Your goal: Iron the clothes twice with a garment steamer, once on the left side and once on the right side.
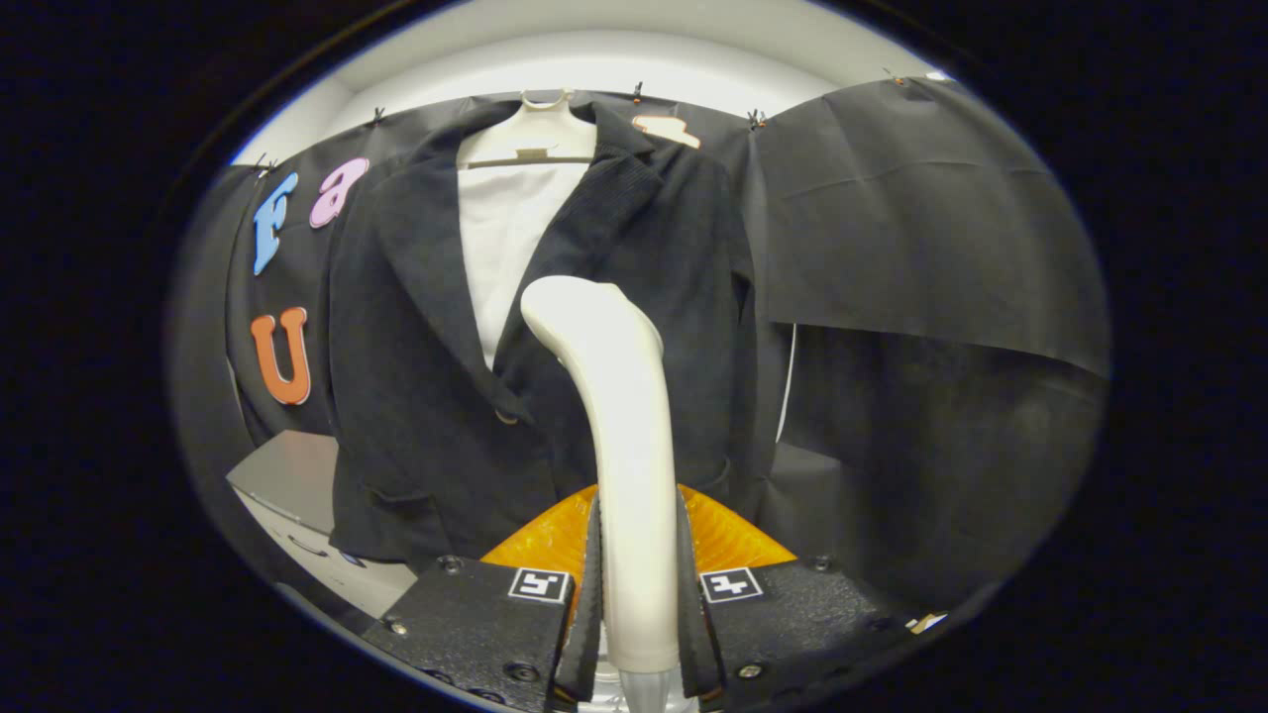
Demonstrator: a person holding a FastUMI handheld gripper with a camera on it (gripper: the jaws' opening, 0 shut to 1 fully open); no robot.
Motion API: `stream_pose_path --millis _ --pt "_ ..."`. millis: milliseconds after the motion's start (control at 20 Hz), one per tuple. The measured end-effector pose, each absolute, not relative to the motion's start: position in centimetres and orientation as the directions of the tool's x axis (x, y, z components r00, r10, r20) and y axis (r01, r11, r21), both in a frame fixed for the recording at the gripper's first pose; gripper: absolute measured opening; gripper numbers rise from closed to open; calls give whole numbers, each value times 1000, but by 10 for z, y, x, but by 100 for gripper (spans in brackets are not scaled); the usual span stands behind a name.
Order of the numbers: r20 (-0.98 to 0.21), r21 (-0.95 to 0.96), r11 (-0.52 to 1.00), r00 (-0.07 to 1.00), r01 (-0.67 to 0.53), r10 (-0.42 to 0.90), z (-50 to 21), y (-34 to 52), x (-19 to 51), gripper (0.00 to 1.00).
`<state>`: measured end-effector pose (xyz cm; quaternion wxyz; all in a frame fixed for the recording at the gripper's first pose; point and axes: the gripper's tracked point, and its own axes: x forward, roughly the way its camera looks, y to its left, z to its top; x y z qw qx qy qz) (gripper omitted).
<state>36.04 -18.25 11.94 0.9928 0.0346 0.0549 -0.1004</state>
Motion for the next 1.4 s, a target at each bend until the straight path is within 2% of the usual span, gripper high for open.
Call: stream_pose_path --millis 600,1400 --pt "-202 -35 970 949 239 -241 31 -179 359 35" --pt "-308 -44 967 918 249 -250 -62 -176 349 35"
